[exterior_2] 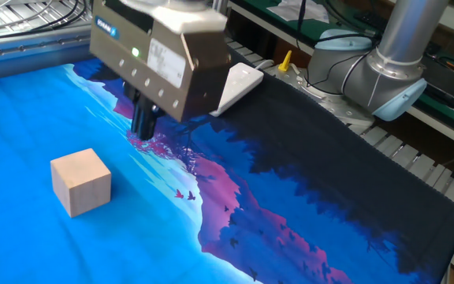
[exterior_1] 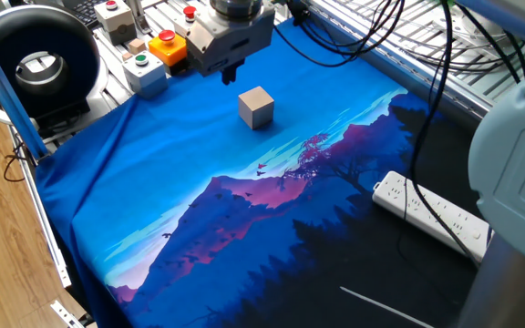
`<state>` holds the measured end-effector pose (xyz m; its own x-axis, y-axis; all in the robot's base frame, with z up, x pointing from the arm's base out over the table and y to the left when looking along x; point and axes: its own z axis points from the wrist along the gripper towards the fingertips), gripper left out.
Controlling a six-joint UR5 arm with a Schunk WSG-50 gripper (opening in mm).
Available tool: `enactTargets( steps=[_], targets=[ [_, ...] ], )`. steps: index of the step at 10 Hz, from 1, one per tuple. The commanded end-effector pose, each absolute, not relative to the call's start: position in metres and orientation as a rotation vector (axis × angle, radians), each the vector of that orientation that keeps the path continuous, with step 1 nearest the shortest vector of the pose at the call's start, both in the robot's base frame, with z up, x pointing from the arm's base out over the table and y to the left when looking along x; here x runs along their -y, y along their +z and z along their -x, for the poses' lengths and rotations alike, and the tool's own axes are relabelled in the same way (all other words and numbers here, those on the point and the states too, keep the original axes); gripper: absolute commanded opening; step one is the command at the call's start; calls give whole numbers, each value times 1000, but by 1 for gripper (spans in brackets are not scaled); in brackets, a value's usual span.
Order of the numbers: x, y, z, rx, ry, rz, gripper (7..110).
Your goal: Approach and touch the side of the small block
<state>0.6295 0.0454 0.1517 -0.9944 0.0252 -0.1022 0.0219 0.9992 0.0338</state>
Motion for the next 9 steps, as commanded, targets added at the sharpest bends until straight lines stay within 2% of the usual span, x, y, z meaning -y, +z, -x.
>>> enactTargets(
  steps=[1,9],
  targets=[
    [-45,139,-635,-3023,30,-57,7],
    [-47,140,-631,-3035,34,-92,7]
  ],
)
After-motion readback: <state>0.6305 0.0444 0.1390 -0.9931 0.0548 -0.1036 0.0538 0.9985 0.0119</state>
